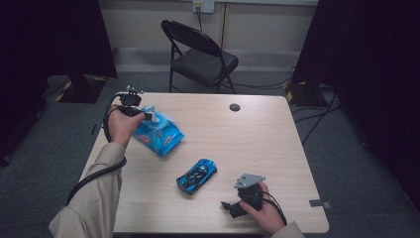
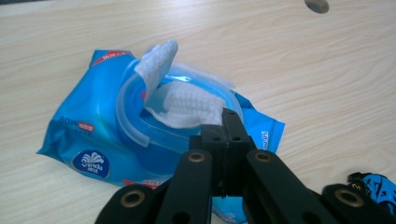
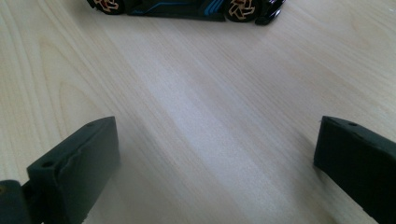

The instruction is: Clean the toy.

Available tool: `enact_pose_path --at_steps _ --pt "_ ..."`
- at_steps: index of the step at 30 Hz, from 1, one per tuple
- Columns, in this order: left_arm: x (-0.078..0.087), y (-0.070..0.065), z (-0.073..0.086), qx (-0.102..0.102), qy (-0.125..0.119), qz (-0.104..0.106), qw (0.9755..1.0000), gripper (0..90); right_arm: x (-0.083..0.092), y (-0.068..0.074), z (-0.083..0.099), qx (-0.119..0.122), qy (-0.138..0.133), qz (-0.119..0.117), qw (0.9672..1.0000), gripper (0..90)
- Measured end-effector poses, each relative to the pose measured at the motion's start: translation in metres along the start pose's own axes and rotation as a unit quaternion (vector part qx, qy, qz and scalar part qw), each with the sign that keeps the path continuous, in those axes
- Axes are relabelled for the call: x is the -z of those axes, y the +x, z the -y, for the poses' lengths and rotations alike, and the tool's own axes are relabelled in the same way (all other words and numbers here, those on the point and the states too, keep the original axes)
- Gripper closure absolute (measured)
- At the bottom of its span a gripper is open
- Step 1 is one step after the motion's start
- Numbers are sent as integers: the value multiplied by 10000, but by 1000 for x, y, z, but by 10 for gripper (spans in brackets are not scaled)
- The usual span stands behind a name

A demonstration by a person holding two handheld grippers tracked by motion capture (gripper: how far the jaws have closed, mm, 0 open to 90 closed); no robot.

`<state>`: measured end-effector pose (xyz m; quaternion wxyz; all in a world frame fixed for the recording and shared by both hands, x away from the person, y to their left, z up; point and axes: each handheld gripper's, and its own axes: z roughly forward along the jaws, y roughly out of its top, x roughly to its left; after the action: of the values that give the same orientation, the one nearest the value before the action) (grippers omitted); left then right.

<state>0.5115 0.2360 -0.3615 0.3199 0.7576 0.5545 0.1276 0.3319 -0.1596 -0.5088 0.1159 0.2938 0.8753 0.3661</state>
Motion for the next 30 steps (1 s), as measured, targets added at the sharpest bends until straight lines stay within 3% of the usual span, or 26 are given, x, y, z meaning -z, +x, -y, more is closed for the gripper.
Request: enact_pose_path --at_steps 13,20,30 --pt "27 -12 -22 -74 -209 -37 9997 900 0 0 0 3 1 -1 10000 0" --pt "44 -19 -34 -224 -361 -39 9991 900 0 0 0 2 11 -6 10000 0" --pt "74 -35 -46 -366 -566 227 9975 900 0 0 0 -1 13 -6 10000 0"
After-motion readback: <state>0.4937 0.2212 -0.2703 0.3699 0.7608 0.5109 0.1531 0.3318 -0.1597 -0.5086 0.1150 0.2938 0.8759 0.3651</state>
